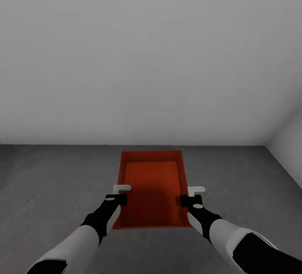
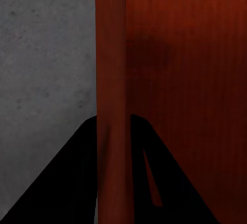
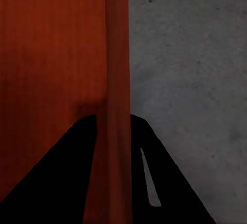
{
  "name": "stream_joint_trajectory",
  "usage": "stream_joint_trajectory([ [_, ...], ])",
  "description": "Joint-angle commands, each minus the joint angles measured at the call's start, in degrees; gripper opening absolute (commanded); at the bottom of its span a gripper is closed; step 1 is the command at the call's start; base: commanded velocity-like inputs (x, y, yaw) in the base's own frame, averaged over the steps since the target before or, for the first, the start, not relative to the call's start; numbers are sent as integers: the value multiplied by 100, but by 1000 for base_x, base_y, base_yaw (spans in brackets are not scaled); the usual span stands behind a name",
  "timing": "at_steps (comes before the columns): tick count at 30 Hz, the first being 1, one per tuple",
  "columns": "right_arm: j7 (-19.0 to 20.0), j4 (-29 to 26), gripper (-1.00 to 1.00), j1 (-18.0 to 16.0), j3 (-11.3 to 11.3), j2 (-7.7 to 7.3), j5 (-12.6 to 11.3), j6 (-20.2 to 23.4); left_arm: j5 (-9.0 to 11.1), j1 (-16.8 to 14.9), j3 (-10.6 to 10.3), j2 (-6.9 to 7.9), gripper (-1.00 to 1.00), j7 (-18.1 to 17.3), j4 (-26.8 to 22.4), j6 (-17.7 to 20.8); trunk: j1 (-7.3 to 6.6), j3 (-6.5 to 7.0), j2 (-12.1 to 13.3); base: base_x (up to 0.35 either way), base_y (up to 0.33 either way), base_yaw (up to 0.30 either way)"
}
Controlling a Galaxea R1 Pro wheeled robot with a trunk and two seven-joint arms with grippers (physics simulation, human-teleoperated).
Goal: Move the two storage containers from the living room to the garage. In the garage, place one container on the floor and stack the other container on top of it (either order is fine).
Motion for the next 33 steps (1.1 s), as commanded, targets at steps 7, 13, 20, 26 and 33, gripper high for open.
stream_joint_trajectory([
  [7,-36,-12,-100,-9,-130,-43,31,-44,-27,2,-33,6,-100,55,86,316,154,-193,-285,0,0,70],
  [13,-36,-12,-100,-9,-130,-42,30,-44,-27,2,-33,6,-100,55,86,316,286,-355,-525,0,0,70],
  [20,-36,-12,-100,-9,-130,-42,31,-44,-27,2,-33,6,-100,55,93,316,439,-544,-806,0,0,70],
  [26,-36,-12,-100,-9,-130,-42,31,-44,-27,2,-33,4,-100,69,89,312,527,-670,-966,0,0,70],
  [33,-36,-12,-100,-9,-130,-50,30,-44,-28,2,-35,-2,-100,97,86,292,527,-733,-966,0,0,70],
])
